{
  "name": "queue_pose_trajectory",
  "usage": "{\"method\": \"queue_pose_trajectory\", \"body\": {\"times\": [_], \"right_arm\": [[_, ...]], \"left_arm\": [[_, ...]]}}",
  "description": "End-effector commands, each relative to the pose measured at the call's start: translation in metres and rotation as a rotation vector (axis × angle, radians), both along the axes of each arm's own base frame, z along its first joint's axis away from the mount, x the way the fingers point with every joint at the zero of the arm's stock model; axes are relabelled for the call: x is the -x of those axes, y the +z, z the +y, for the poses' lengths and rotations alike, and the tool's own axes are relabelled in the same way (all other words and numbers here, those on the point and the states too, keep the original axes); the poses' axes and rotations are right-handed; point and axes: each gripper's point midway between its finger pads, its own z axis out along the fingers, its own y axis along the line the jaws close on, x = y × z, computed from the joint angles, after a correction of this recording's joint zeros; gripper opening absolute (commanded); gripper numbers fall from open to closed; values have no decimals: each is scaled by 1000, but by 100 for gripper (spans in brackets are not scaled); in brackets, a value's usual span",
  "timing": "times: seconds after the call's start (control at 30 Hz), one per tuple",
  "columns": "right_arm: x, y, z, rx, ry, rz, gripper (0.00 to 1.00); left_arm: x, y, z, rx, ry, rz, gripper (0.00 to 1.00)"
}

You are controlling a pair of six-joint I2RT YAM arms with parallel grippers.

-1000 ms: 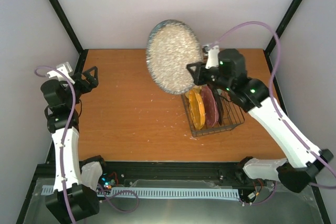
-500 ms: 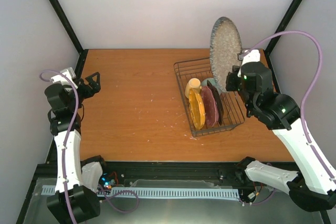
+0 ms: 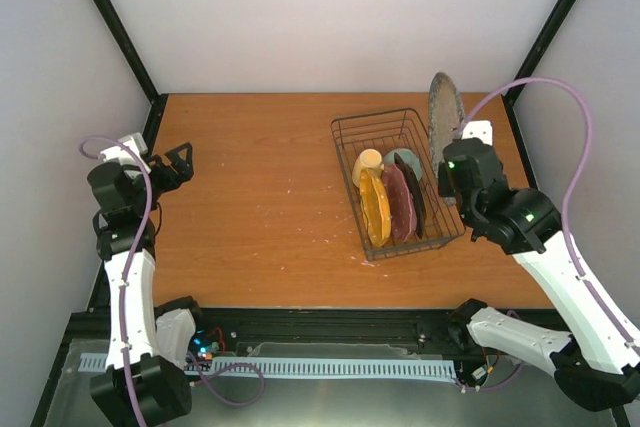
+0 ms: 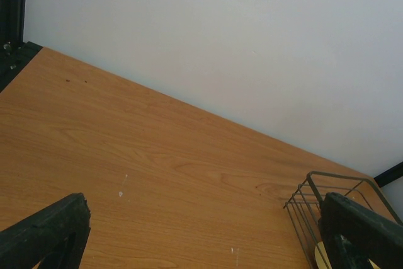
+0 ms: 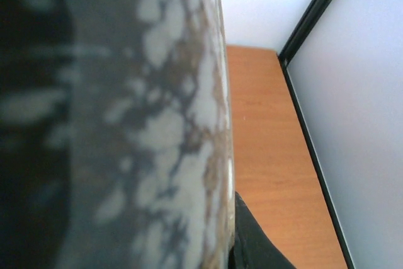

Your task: Load the mixed dishes into the dish rack

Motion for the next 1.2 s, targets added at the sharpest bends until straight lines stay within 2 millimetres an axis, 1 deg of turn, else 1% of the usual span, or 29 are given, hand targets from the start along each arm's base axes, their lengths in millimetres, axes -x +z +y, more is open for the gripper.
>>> {"method": "queue_pose_trajectory", "body": {"times": [0.0,0.17,0.37,0.53,0.8,1.0,1.17], "right_arm": [[-3,21,-11,-99,-82,-132,3],[-7,-4,-14,-102,-84,-75,3],[-14,-29,-14,-114,-71,-32,3],[-21,-49,-10,-121,-48,13,3],[-25,-76,1,-108,5,90,3],[-27,-94,7,-83,34,156,3],[-26,-115,11,-57,54,227,3]], "left_arm": [[5,6,-2,-37,-4,-12,100],[7,4,-3,-40,-8,-5,100],[10,4,-3,-48,-1,-6,100],[10,2,-2,-52,5,1,100],[10,-1,-2,-52,3,4,100],[11,-3,-2,-58,4,6,100],[11,-5,-2,-59,1,8,100]]}}
